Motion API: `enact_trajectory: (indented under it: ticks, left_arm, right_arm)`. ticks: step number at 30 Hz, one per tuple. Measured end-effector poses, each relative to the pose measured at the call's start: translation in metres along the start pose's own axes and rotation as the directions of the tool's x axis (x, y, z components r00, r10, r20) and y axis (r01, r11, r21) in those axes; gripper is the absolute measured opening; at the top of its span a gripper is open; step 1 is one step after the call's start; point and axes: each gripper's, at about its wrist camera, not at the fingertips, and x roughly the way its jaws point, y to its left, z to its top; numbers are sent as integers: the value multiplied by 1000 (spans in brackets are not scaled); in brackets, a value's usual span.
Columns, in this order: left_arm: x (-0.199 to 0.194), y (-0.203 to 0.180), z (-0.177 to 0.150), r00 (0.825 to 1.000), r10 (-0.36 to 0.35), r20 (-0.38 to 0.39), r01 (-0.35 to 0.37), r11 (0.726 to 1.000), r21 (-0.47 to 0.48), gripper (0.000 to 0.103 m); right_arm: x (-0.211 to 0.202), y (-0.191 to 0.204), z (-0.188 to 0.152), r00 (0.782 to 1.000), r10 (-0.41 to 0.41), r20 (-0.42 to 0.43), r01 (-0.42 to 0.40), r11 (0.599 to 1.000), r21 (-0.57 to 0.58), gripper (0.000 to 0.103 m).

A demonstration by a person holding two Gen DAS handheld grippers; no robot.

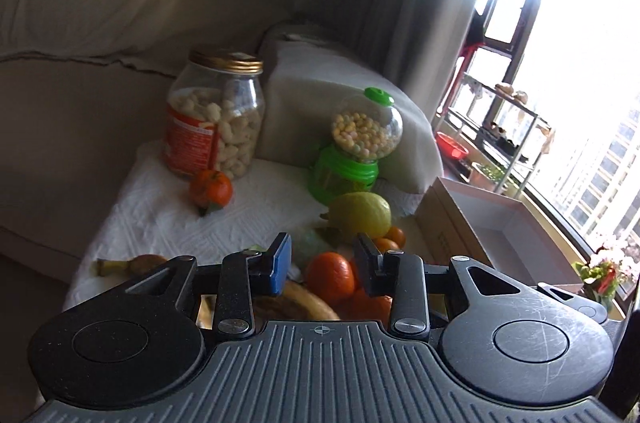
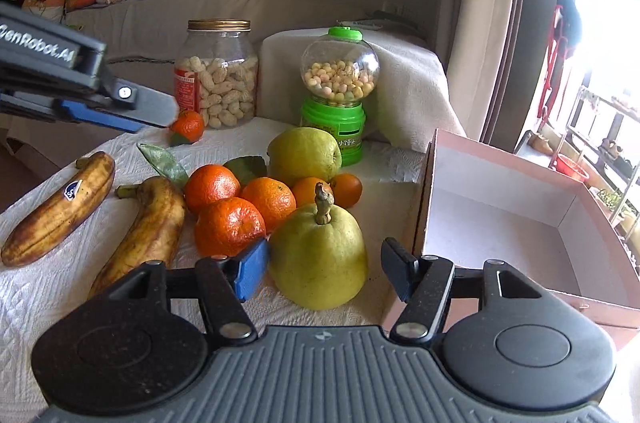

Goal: Organize fruits
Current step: 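Move the right tool to the yellow pear while the left tool approaches the bananas, then close the right gripper on the pear while the left gripper grasps a banana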

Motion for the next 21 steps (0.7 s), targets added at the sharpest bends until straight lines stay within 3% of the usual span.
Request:
enact_trajectory:
  ticks: [5,9,13,16,19,21]
  left_arm:
    - [-12,33,-10,993,113,-22,-113,993,-25,39]
    - [-17,59,-24,978,203,-53,-206,976,-62,39]
    - [-17,64,-33,975,197,-104,-205,976,-72,39]
    - [-4,54,-34,969,194,-155,-197,980,-4,40]
    - [10,47,-35,962,203,-185,-203,979,19,48]
    - [20,45,-34,955,218,-202,-217,976,30,45]
  right_arm:
    - [14,0,10,999,15,-35,-13,998,59,68]
    - [12,-1,11,997,19,-72,-15,998,58,59]
    - [-9,-11,10,993,78,-87,-70,993,90,59]
    - [-32,-21,4,989,124,-77,-114,986,123,59]
    - [-54,-32,-4,991,112,-71,-103,987,124,59]
    - [-65,-42,-12,992,101,-81,-90,988,128,59]
